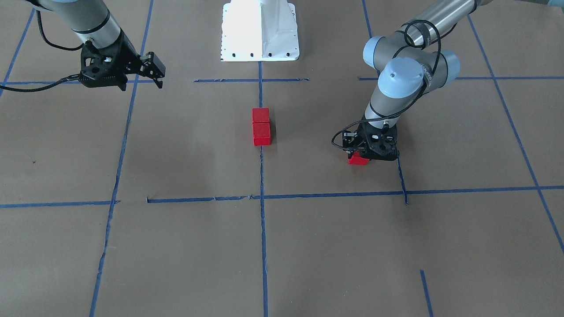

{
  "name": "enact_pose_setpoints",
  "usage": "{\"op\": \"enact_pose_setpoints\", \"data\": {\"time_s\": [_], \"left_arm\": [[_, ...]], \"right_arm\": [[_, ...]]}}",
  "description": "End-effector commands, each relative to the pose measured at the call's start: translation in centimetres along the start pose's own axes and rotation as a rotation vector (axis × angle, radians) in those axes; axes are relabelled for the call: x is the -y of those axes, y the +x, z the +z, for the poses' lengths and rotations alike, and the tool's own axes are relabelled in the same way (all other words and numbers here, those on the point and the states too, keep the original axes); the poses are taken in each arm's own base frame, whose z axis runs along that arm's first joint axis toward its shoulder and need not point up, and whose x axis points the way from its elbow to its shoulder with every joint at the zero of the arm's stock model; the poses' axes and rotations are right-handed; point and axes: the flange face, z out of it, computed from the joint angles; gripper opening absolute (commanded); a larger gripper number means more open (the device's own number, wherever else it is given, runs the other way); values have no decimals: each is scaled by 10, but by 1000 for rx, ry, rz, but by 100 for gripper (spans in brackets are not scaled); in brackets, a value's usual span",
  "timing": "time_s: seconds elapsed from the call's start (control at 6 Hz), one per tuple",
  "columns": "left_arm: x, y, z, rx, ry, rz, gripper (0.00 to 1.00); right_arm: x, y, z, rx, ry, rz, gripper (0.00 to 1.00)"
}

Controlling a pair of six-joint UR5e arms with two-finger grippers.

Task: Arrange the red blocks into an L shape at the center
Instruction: 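Move the left gripper to the remaining red cube and grasp it, then carry the cube with the left gripper beside the farther stacked cube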

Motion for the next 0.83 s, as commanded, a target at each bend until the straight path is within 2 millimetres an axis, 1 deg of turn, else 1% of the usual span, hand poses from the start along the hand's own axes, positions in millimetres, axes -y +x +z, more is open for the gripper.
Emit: {"op": "enact_pose_setpoints", "data": {"time_s": [0.0, 0.17, 0.33, 0.5, 0.67], "left_arm": [[2, 30, -31, -57, 19, -180, 0], [15, 58, -45, -16, 77, -392, 0], [-7, 102, -35, -16, 106, -538, 0], [-17, 130, -36, -3, 101, -704, 0], [-24, 149, -36, 62, 89, -871, 0]], "right_arm": [[-1, 0, -1, 2, 0, -1, 100], [-1, 0, -3, 4, 0, -1, 100], [-4, -2, -8, 14, 5, -7, 100], [-4, -2, -10, 17, 7, -9, 100], [-4, -2, -9, 15, 6, -8, 100]]}}
